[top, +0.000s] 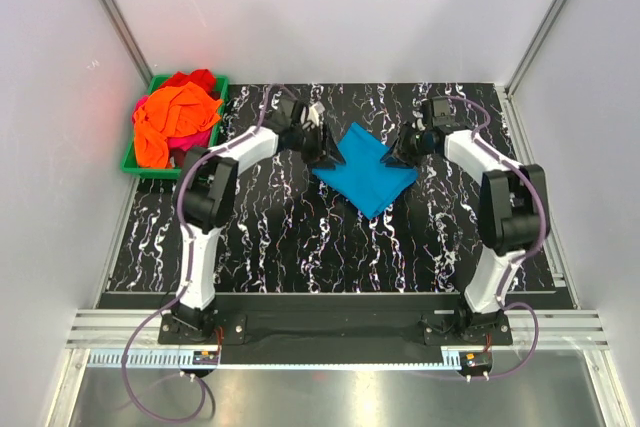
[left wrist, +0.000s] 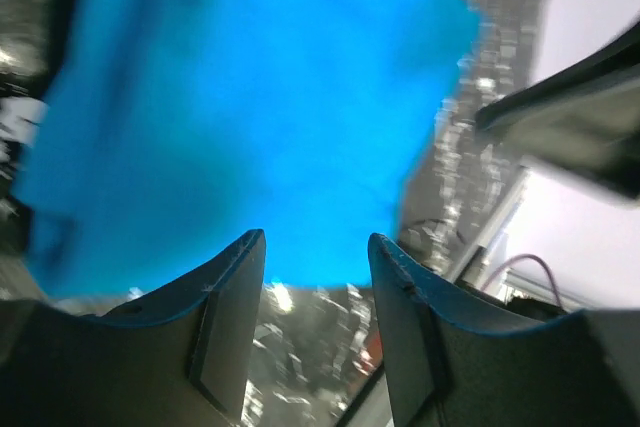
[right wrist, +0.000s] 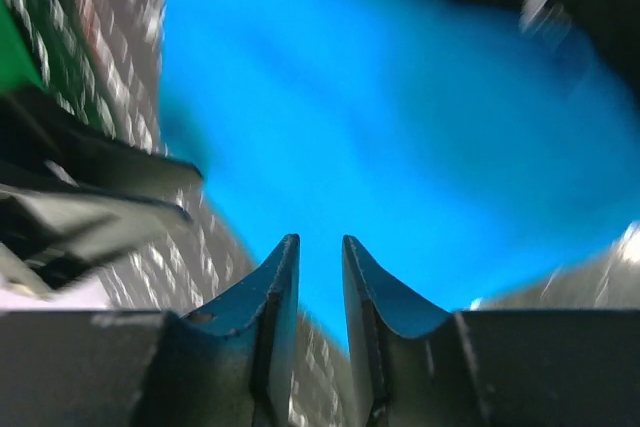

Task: Fold and stack the t-shirts
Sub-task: Fold the tshirt

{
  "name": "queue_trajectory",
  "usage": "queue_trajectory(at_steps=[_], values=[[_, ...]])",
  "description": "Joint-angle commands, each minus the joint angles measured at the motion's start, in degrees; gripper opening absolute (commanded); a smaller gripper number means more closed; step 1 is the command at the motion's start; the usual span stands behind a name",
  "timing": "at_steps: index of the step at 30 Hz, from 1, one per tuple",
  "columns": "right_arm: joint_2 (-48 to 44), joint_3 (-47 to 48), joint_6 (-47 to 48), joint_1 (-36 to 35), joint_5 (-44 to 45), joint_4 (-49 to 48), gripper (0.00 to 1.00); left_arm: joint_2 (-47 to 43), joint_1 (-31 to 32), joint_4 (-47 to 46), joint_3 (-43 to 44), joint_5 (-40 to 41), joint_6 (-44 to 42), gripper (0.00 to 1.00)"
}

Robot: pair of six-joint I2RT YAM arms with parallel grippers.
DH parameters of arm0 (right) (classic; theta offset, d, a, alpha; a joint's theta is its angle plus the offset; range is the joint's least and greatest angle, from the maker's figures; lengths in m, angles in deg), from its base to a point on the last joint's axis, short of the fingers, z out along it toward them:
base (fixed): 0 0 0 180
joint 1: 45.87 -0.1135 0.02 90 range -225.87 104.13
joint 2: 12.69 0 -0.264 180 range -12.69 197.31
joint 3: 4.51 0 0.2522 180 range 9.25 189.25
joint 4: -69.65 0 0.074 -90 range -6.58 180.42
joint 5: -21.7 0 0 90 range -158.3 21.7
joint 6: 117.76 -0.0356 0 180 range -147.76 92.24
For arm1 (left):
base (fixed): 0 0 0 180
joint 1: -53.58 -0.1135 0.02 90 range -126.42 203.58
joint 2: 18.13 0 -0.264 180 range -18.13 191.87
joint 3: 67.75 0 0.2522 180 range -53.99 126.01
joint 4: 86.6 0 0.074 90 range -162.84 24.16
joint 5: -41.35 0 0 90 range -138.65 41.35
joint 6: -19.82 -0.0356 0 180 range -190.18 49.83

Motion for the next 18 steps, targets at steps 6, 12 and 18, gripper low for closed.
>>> queue_trajectory(at_steps=[6, 12, 18], values=[[11.0, -0.2, 0.3, 7.8, -1.2, -8.2, 0.33, 8.3, -1.4, -3.6, 4.7, 1.0, 1.8, 0.51], [5.6, 0.1, 4.9, 7.9, -1.8, -5.9, 0.33, -0.2, -1.5, 0.0, 6.1, 0.3, 1.6, 0.56], [4.4, 1.5, 4.2, 6.4, -17.4, -8.4, 0.33, -1.3, -0.8, 3.1, 5.4, 0.2, 0.8, 0.57]])
